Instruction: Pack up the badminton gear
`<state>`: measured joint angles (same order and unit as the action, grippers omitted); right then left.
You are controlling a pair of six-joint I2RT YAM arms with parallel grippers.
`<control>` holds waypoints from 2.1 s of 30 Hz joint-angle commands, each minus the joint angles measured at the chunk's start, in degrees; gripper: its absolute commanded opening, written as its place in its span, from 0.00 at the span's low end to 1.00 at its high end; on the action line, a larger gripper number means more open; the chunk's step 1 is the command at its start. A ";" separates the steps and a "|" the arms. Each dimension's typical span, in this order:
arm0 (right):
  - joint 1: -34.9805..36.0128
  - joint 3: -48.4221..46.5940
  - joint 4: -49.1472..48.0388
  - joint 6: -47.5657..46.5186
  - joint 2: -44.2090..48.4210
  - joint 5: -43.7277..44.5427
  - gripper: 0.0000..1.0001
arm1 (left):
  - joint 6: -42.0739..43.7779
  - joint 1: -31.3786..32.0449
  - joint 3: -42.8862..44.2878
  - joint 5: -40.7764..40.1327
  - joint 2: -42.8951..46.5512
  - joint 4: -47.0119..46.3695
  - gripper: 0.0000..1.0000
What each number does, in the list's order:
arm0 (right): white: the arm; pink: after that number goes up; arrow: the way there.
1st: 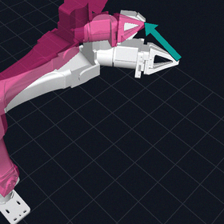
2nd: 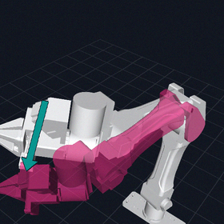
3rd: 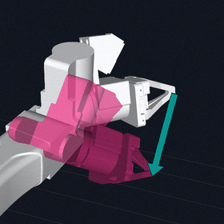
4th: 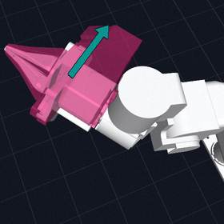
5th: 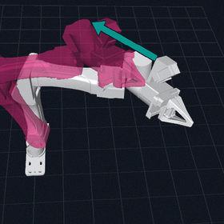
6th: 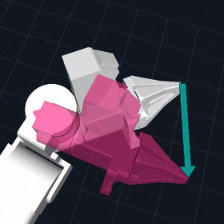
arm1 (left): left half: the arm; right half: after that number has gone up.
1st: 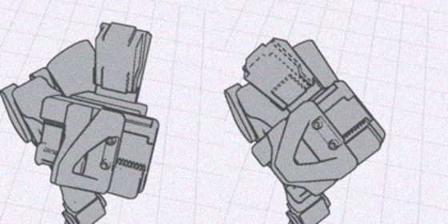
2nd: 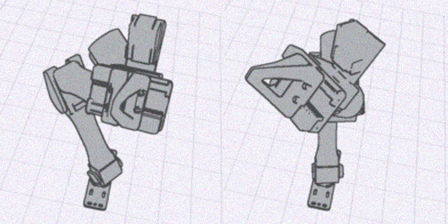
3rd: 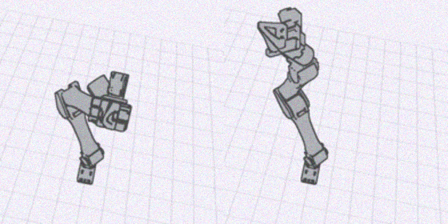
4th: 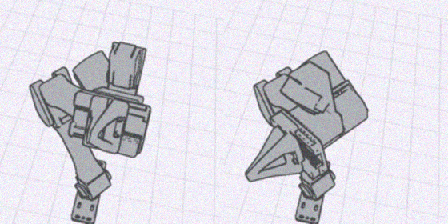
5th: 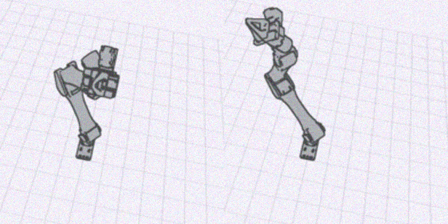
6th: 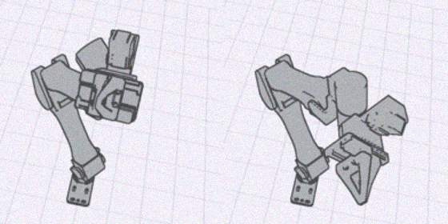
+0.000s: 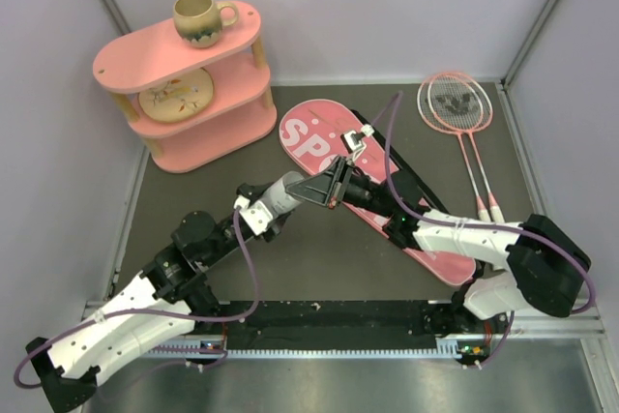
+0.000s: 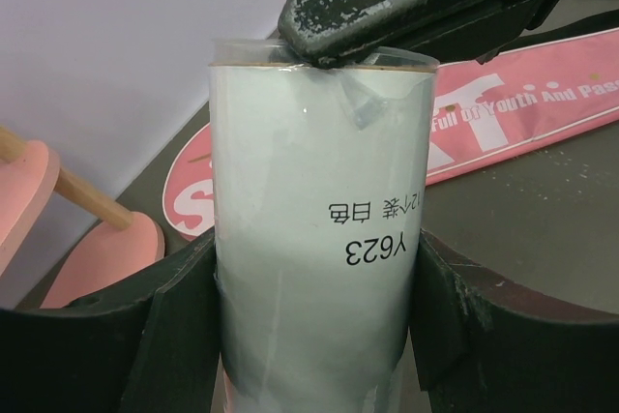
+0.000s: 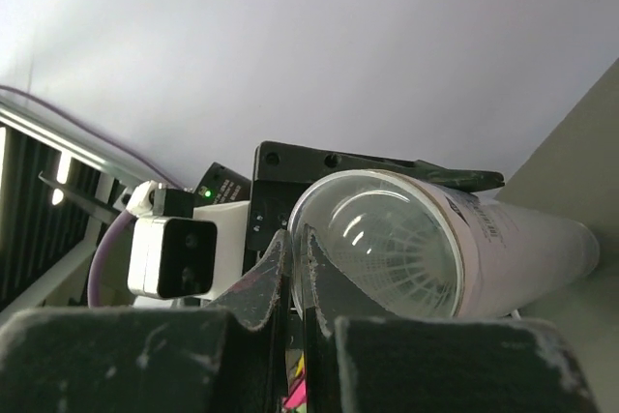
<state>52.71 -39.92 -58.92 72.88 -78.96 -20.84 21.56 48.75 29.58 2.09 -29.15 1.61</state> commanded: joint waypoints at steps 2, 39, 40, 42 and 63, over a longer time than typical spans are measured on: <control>2.75 -3.23 18.30 -1.43 -5.67 -4.97 0.00 | -0.20 1.96 1.09 11.27 0.49 -9.52 0.07; -8.67 -16.15 63.48 -28.23 16.64 -2.81 0.38 | 0.15 1.87 1.00 14.96 -0.74 -9.34 0.07; -8.59 -16.07 64.09 -28.67 16.99 -2.45 0.40 | 0.23 1.87 1.00 15.05 -0.65 -9.25 0.07; -8.67 -15.72 64.36 -29.02 18.40 -1.66 0.43 | 0.32 1.87 1.09 15.05 -0.91 -9.25 0.07; -8.59 -6.58 74.03 -32.80 34.04 11.44 0.56 | 8.23 3.01 13.39 -11.49 -35.60 12.97 0.13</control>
<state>44.45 -47.70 14.52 41.47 -48.07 -10.57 25.28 50.68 37.93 -8.34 -59.16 7.97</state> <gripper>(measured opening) 0.561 0.690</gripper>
